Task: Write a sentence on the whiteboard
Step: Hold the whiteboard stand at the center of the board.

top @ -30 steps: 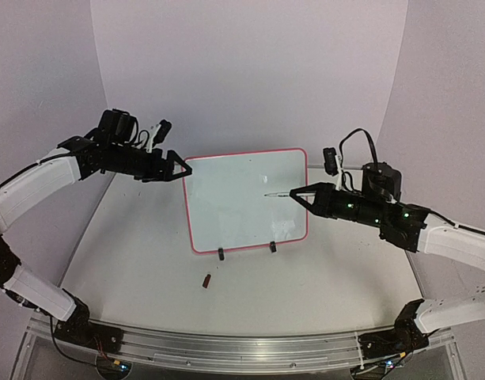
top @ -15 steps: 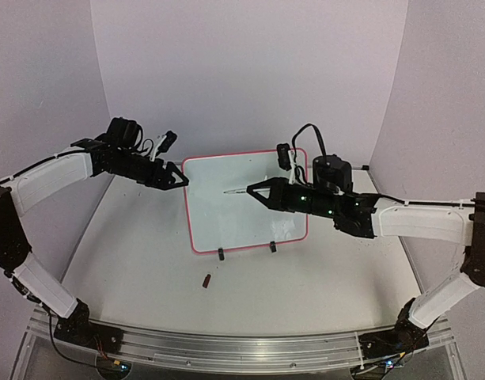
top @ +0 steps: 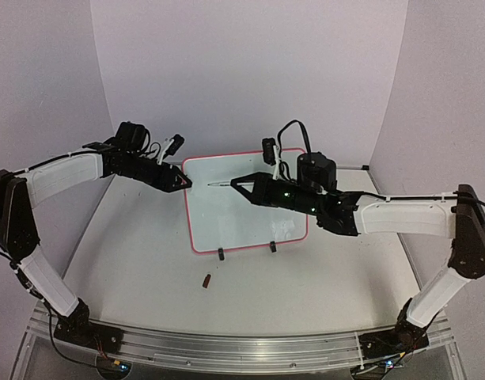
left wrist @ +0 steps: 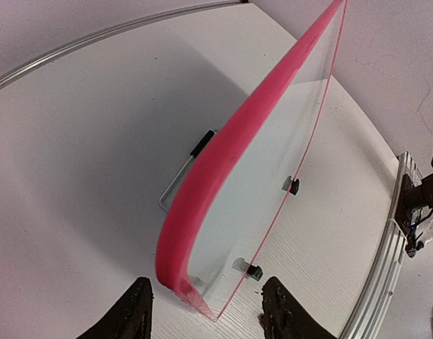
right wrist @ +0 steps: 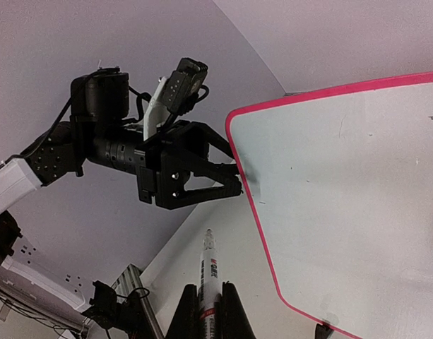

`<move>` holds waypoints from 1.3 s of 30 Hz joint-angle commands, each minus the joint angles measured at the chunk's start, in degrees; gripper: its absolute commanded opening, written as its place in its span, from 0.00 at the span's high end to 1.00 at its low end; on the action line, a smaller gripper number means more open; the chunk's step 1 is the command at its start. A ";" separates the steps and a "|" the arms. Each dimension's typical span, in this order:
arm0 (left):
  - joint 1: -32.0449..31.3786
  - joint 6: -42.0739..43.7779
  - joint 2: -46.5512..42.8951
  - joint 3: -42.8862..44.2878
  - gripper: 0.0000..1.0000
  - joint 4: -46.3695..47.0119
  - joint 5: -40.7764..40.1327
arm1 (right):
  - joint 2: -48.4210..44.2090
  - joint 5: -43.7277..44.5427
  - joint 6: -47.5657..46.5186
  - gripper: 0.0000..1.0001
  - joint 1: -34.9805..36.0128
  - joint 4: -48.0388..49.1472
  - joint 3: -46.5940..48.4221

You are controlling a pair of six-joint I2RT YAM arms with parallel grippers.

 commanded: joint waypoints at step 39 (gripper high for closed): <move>0.42 6.93 -1.03 -2.93 0.83 2.65 3.70 | 14.09 8.82 -1.72 1.00 1.00 1.36 16.08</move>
